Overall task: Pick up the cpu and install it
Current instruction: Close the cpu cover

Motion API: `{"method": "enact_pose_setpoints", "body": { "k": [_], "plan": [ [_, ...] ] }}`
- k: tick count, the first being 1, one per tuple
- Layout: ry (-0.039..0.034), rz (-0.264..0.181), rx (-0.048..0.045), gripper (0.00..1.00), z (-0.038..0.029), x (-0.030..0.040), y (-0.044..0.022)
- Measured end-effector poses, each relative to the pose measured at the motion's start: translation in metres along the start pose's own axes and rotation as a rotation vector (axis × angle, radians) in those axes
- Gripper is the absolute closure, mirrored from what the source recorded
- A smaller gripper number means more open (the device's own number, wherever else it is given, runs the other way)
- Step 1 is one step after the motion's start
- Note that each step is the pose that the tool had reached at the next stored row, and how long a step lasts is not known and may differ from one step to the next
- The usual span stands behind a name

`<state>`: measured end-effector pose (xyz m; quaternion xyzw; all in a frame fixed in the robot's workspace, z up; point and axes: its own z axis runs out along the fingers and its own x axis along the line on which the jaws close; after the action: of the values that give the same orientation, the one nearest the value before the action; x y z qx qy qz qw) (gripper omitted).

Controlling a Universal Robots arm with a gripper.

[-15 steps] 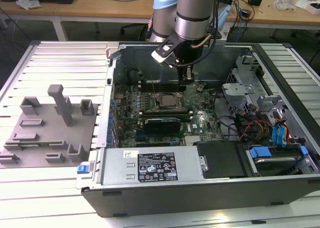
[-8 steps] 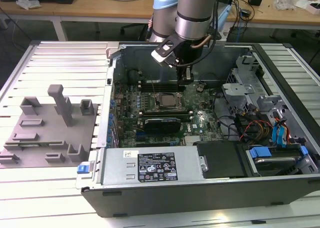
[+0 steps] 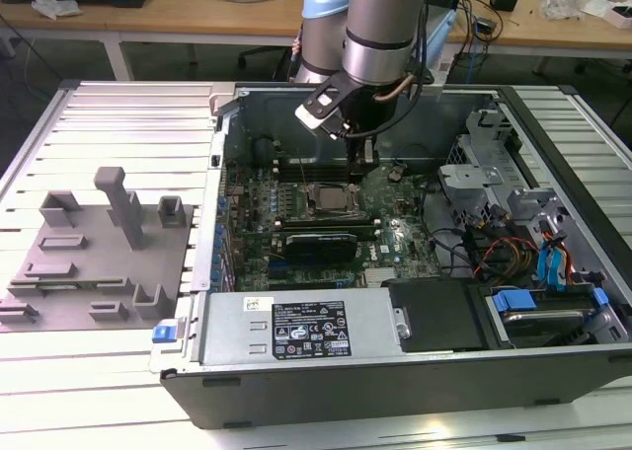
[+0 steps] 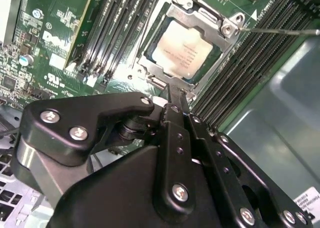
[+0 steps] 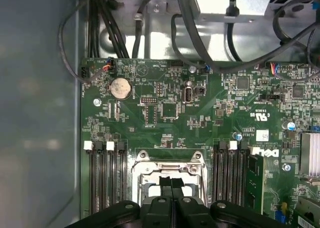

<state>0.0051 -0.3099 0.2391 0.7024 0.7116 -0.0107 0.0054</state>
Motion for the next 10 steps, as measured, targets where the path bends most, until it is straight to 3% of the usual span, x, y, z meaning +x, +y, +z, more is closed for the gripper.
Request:
{"method": "enact_pose_setpoints", "body": {
  "k": [10],
  "plan": [
    [0.0, 0.0, -0.0001, 0.89, 0.007, -0.0045, -0.0152]
  ]
}}
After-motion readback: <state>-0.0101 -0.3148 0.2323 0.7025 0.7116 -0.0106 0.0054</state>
